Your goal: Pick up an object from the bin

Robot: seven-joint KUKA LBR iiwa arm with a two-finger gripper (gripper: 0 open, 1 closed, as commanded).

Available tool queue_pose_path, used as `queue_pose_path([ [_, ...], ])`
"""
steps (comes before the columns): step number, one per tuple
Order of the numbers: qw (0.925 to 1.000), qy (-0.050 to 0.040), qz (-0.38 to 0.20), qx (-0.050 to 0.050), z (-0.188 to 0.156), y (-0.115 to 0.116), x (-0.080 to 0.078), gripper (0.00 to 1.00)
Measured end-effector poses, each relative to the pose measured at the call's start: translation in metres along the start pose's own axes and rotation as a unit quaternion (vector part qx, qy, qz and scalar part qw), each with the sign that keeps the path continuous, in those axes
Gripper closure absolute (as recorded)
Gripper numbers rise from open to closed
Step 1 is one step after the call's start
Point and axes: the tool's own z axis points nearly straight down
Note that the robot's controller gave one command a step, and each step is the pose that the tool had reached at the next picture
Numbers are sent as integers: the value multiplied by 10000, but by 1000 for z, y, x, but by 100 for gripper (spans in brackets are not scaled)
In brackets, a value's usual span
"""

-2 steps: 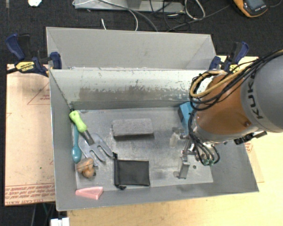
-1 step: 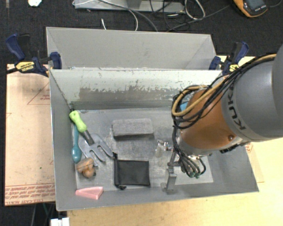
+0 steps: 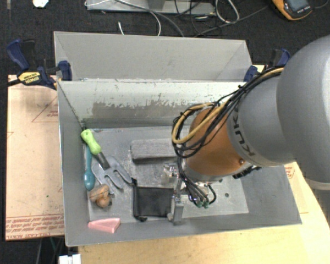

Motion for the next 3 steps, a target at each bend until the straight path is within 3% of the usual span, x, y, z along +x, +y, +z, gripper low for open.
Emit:
queue_pose_path([
  [1, 9995, 14, -315, 5, -1, 41, 3, 100],
  [2, 9995, 14, -316, 6, -1, 42, 3, 100],
  [3, 9992, 71, -391, 16, -27, 42, 3, 100],
])
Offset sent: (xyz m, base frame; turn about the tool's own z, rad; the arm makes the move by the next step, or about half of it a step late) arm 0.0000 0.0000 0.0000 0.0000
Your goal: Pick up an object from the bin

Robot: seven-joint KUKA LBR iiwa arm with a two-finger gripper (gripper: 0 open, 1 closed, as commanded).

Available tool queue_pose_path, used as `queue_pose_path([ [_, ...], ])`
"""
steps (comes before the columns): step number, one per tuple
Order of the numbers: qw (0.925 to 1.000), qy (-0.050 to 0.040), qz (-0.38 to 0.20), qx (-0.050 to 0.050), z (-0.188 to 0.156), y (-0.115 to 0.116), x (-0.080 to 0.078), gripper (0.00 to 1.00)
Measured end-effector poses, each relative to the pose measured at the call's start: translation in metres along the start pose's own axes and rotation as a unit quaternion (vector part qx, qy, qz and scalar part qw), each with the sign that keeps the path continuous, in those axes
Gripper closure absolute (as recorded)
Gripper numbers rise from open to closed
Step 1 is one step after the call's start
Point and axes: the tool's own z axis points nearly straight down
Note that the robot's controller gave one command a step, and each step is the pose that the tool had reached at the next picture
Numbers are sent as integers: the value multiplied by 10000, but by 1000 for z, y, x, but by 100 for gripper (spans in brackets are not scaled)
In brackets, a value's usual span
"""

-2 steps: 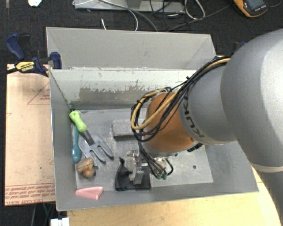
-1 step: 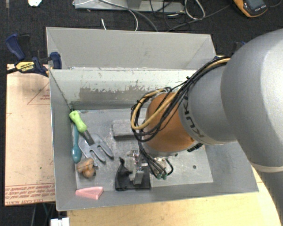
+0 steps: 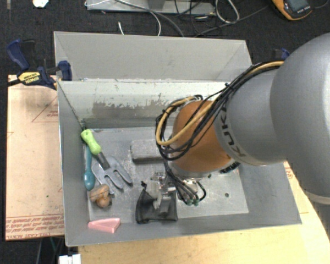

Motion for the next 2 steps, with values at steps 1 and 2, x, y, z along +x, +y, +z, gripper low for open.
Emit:
queue_pose_path([
  [1, 10000, -50, 29, -8, -12, -5, -18, 100],
  [2, 9999, -12, -169, 0, -60, 2, -15, 100],
])
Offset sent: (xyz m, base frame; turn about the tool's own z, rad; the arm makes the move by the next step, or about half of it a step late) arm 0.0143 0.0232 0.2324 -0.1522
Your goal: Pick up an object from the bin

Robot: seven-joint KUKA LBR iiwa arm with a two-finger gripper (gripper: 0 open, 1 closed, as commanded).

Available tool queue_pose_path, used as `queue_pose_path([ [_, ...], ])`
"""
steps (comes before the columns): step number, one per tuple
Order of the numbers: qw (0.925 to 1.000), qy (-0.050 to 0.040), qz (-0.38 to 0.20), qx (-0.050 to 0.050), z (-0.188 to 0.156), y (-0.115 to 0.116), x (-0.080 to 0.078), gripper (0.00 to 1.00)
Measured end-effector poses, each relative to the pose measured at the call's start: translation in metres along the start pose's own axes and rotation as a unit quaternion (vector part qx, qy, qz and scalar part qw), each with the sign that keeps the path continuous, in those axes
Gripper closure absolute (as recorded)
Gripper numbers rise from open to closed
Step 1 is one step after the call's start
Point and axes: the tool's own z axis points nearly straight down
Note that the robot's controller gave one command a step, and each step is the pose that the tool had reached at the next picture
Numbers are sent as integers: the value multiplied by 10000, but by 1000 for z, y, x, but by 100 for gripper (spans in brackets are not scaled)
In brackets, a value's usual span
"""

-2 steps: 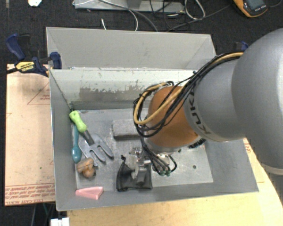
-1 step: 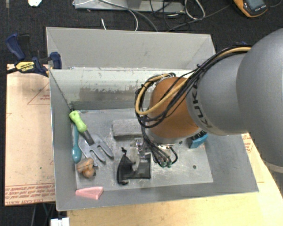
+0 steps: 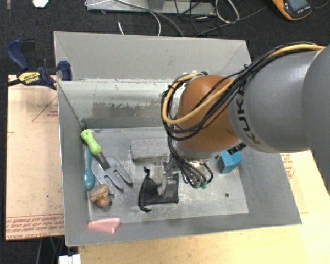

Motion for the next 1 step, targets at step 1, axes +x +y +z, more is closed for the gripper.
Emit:
queue_pose_path([
  [1, 9897, -3, -1431, -4, -49, 1, -5, 100],
])
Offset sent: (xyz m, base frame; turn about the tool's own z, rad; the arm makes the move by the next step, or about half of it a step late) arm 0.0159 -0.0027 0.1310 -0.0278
